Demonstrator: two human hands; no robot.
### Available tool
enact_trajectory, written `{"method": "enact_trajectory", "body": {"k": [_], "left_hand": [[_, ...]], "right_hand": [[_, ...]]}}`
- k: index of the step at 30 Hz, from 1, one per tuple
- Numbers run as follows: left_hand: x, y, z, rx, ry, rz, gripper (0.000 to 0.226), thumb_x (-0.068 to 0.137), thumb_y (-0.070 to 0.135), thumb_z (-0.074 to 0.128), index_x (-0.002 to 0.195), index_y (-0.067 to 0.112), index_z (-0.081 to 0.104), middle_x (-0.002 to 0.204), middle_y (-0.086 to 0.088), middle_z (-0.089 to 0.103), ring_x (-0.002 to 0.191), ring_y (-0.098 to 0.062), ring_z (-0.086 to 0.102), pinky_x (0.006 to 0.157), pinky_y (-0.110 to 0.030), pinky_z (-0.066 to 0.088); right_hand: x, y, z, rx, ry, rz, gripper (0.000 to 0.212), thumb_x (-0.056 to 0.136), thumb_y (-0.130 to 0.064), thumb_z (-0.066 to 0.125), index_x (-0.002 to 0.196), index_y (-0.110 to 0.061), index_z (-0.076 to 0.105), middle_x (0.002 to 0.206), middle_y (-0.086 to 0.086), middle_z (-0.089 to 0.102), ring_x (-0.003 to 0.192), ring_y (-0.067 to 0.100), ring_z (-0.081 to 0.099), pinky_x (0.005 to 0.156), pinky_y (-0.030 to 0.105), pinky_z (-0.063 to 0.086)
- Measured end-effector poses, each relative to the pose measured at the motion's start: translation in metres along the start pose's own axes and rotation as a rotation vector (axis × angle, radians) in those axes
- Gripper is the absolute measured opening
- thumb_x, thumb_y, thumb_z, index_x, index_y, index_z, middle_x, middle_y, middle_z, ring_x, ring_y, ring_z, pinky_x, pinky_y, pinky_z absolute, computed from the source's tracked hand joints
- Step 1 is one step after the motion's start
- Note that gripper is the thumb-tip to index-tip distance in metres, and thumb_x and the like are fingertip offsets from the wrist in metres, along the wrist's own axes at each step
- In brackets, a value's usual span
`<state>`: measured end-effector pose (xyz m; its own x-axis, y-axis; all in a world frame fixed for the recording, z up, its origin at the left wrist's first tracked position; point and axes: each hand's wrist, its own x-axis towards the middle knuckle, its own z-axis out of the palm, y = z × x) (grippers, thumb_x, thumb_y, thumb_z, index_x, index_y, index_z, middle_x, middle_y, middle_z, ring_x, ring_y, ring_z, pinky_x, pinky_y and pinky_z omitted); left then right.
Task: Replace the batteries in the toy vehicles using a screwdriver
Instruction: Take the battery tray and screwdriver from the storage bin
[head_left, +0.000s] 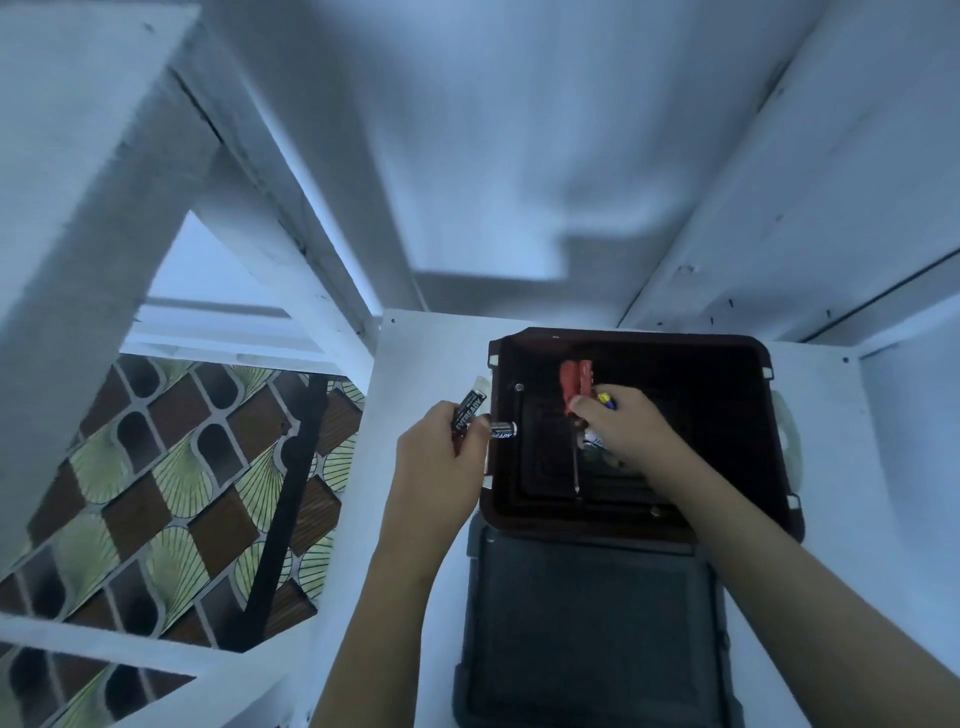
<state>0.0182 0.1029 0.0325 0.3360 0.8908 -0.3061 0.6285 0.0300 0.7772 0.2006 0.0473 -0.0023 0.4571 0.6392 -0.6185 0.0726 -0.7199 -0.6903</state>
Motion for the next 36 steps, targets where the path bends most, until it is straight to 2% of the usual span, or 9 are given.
{"method": "enact_trajectory", "body": {"k": [8,14,19,21,24,27,30,33,36], "left_hand": [[-0.038,0.051,-0.072,-0.159,0.087,0.128,0.025,0.099,0.023,0.051,0.074,0.024,0.048,0.062,0.005,0.048,0.059,-0.023,0.052,0.066,-0.047,0.05],[-0.098,0.079,-0.173,-0.239,0.095,0.25,0.028,0.1,0.028,0.049,0.072,0.025,0.044,0.062,0.006,0.046,0.059,-0.022,0.052,0.063,-0.046,0.05],[-0.139,0.073,-0.264,-0.191,0.075,0.391,0.029,0.1,0.025,0.049,0.072,0.028,0.042,0.064,0.008,0.049,0.059,-0.026,0.054,0.061,-0.044,0.05],[-0.152,0.066,-0.302,-0.184,0.081,0.441,0.027,0.1,0.026,0.048,0.073,0.024,0.043,0.063,0.0,0.05,0.055,-0.031,0.054,0.053,-0.042,0.048],[-0.169,0.048,-0.352,-0.256,0.095,0.468,0.024,0.099,0.025,0.048,0.077,0.014,0.046,0.072,-0.015,0.054,0.046,-0.022,0.045,0.039,-0.022,0.036],[-0.18,0.018,-0.395,-0.249,0.184,0.462,0.026,0.098,0.025,0.048,0.076,0.012,0.046,0.062,-0.015,0.049,0.044,-0.018,0.042,0.041,-0.021,0.034],[-0.181,-0.022,-0.432,-0.255,0.291,0.356,0.027,0.099,0.024,0.047,0.075,0.012,0.044,0.054,-0.011,0.046,0.036,-0.011,0.039,0.039,-0.018,0.034],[-0.175,-0.063,-0.46,-0.201,0.389,0.226,0.027,0.101,0.022,0.046,0.077,0.011,0.044,0.055,-0.011,0.048,0.033,-0.009,0.041,0.036,-0.016,0.032],[-0.174,-0.096,-0.479,-0.159,0.474,0.098,0.028,0.103,0.023,0.043,0.081,0.007,0.046,0.053,-0.015,0.052,0.029,-0.007,0.041,0.036,-0.016,0.031]], "right_hand": [[-0.11,-0.07,0.013,0.507,-0.074,-0.094,0.025,0.096,-0.022,0.052,0.073,-0.013,0.056,0.065,0.013,0.049,0.038,0.013,0.031,0.041,0.017,0.018],[-0.211,-0.147,0.063,0.587,-0.034,-0.27,0.024,0.095,-0.018,0.052,0.073,-0.01,0.059,0.061,0.01,0.057,0.048,0.02,0.047,0.05,0.026,0.025],[-0.282,-0.196,0.113,0.629,-0.035,-0.367,0.021,0.094,-0.018,0.052,0.079,-0.005,0.055,0.059,0.01,0.053,0.038,0.013,0.034,0.042,0.022,0.019],[-0.307,-0.213,0.135,0.599,-0.019,-0.412,0.021,0.094,-0.018,0.052,0.078,-0.005,0.055,0.058,0.01,0.053,0.041,0.015,0.035,0.045,0.024,0.018],[-0.339,-0.237,0.17,0.535,-0.019,-0.468,0.021,0.093,-0.019,0.055,0.079,-0.004,0.057,0.059,0.014,0.052,0.043,0.015,0.032,0.046,0.025,0.017],[-0.362,-0.258,0.207,0.434,-0.07,-0.474,0.022,0.091,-0.021,0.058,0.073,-0.008,0.061,0.058,0.014,0.055,0.044,0.017,0.034,0.041,0.019,0.021],[-0.382,-0.272,0.251,0.33,-0.171,-0.45,0.023,0.09,-0.023,0.06,0.071,-0.011,0.066,0.059,0.015,0.053,0.047,0.018,0.036,0.041,0.018,0.023],[-0.382,-0.28,0.298,0.178,-0.204,-0.419,0.027,0.09,-0.025,0.061,0.083,0.001,0.064,0.057,0.009,0.045,0.038,0.01,0.033,0.039,0.017,0.027],[-0.368,-0.285,0.344,-0.068,-0.177,-0.459,0.032,0.088,-0.03,0.06,0.086,0.001,0.063,0.059,0.004,0.054,0.05,0.015,0.049,0.053,0.028,0.044]]}}
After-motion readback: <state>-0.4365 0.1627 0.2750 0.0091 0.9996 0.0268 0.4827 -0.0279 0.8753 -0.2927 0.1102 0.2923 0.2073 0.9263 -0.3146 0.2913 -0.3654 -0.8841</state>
